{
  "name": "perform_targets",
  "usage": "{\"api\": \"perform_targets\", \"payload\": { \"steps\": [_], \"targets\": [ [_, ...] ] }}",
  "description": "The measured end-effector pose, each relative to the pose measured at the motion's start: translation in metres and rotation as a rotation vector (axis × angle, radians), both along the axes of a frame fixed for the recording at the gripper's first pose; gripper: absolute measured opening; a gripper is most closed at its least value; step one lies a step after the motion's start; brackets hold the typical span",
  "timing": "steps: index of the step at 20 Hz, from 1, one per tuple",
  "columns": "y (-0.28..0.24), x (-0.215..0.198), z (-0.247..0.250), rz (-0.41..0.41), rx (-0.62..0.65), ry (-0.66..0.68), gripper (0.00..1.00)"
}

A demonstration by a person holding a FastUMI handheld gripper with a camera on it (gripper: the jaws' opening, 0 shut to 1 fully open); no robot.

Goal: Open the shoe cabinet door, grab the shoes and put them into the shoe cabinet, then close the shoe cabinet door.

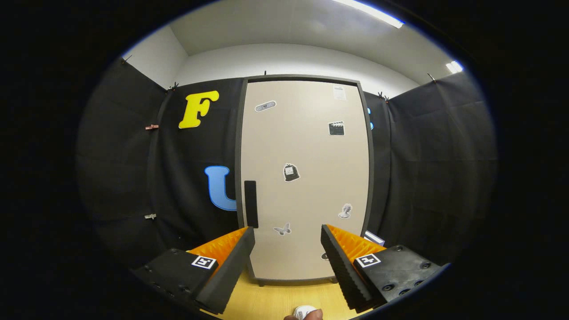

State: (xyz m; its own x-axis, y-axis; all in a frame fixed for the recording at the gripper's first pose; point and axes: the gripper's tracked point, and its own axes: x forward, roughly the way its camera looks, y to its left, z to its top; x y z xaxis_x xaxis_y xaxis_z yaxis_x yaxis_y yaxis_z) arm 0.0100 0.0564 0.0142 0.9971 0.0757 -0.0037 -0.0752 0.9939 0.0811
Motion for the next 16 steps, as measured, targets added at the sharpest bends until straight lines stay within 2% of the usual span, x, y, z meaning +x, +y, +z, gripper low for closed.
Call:
{"api": "perform_targets", "payload": {
  "steps": [6,9,16],
  "targets": [
    [0.039,0.033,0.002,0.039,0.019,-0.008,0.97],
    [0.06,0.066,0.004,0.047,0.049,-0.018,0.98],
    [0.083,0.144,-0.028,0.021,-0.007,0.019,0.98]
  ]
}}
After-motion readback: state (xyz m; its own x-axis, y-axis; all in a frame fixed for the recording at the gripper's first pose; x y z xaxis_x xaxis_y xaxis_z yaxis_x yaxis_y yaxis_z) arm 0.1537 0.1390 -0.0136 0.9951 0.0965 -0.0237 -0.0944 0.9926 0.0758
